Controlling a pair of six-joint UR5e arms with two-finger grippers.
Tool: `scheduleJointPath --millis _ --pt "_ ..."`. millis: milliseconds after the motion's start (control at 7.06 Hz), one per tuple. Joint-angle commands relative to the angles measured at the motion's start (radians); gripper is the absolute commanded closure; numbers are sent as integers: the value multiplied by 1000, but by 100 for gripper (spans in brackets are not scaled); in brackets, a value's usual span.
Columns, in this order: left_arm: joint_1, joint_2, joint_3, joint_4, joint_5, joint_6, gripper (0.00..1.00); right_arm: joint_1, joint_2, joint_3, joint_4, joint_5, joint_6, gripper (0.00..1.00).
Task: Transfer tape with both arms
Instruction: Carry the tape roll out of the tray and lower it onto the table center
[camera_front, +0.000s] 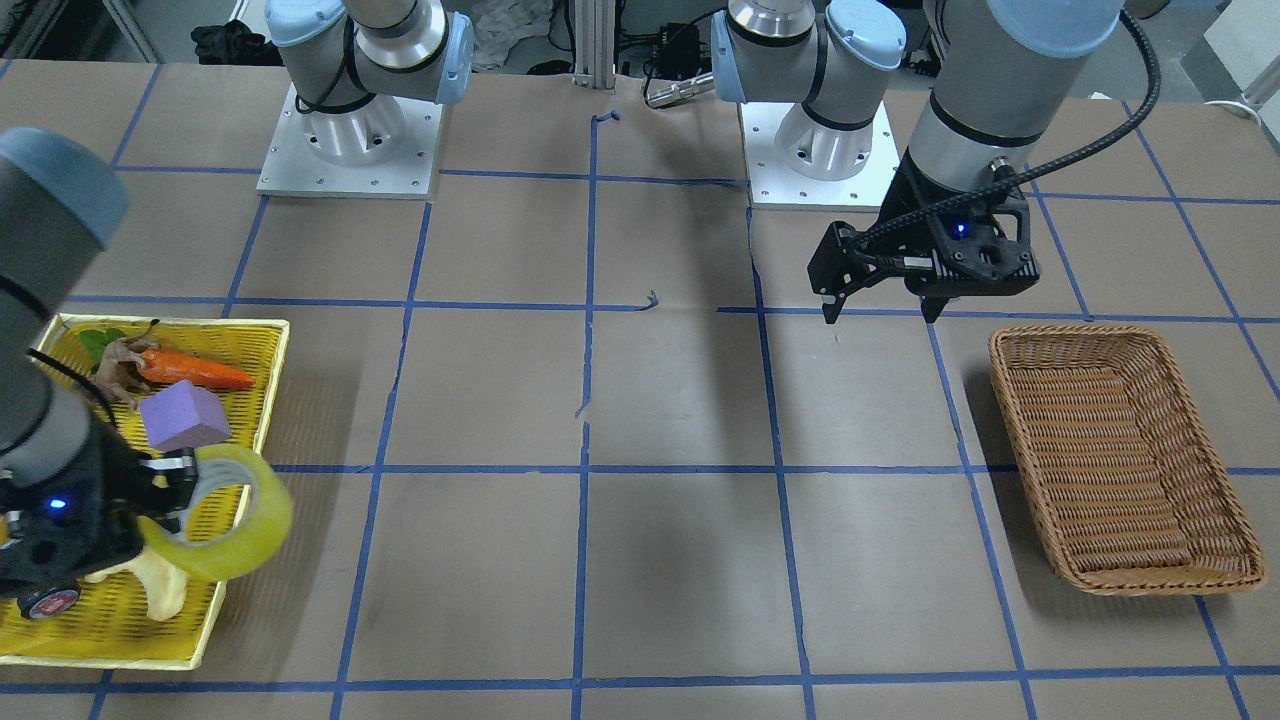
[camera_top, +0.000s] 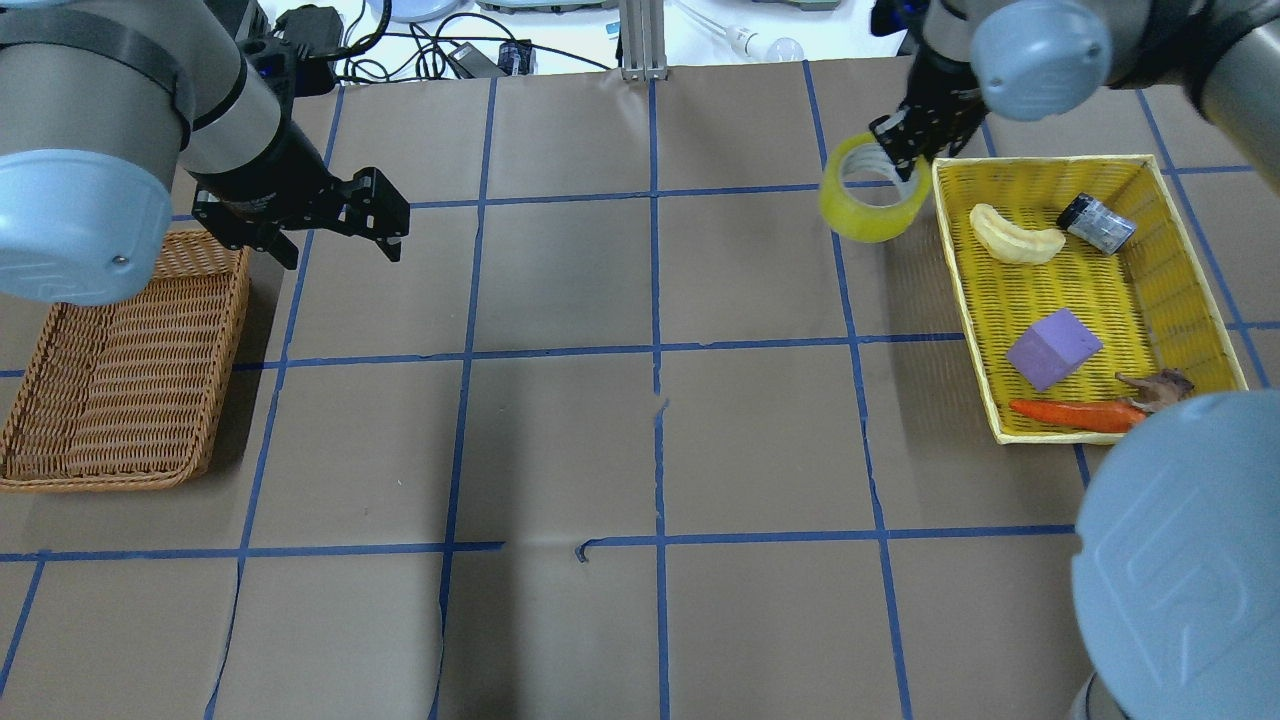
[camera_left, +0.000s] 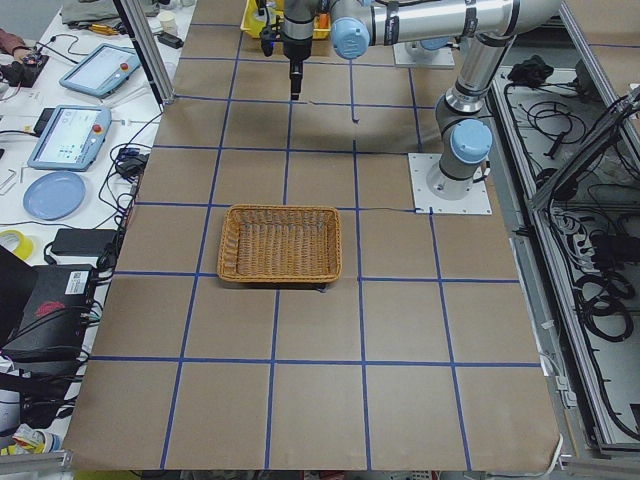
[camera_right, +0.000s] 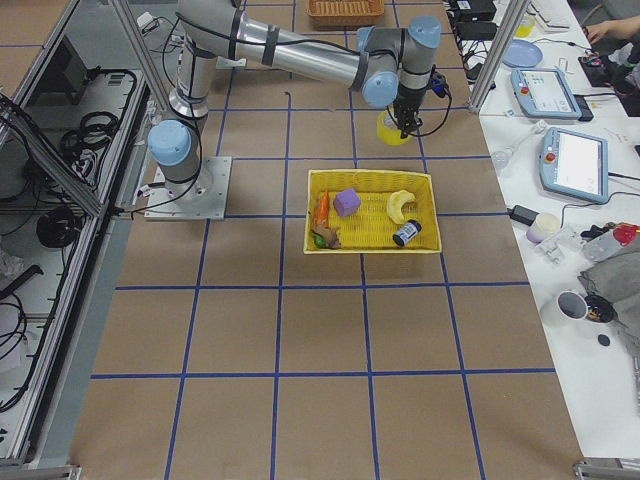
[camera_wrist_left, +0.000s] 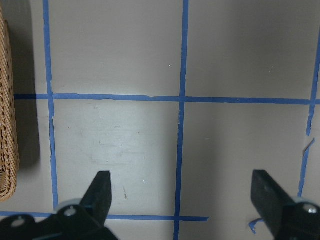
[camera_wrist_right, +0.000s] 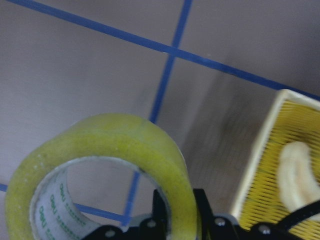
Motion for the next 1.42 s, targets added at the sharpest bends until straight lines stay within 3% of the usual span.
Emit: scheduleJointPath --millis 0,283,425,709,992,1134,1276 --pt "0 0 -7 7 -2 -2 0 202 68 0 -5 1 283 100" --pt "0 0 -8 6 -1 0 0 237 126 -2 -98 79 344 100" --pt "0 0 -8 7 -1 0 0 238 160 -15 -142 69 337 100" --pt "0 0 -7 7 -2 0 0 238 284 -165 -128 73 330 100" --pt "0 0 -5 7 -1 -2 0 238 291 -148 -121 84 309 100" --pt "2 0 -2 9 -1 0 0 238 288 -149 -120 86 318 52" --pt "2 0 -2 9 -2 0 0 238 285 -149 -120 120 332 17"
